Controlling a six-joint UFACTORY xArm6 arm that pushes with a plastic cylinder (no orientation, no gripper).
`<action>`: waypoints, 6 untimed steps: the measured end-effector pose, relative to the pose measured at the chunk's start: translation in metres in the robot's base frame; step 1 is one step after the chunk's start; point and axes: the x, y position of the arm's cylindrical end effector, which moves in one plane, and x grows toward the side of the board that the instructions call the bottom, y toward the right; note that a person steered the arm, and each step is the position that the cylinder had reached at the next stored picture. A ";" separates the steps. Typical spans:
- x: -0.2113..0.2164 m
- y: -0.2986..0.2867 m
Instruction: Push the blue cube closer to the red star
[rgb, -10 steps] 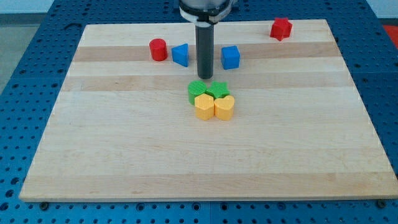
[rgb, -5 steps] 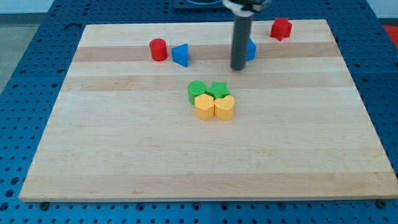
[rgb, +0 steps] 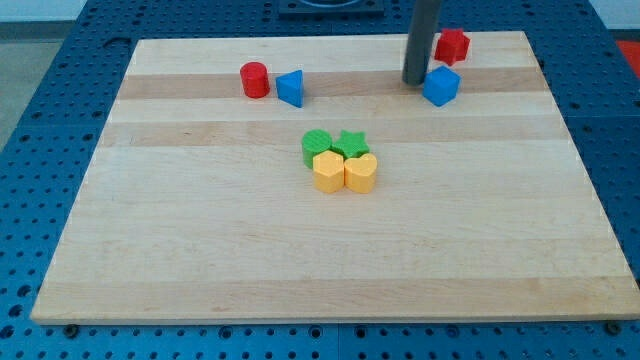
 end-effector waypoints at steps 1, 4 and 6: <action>0.012 -0.016; 0.043 0.040; -0.001 0.065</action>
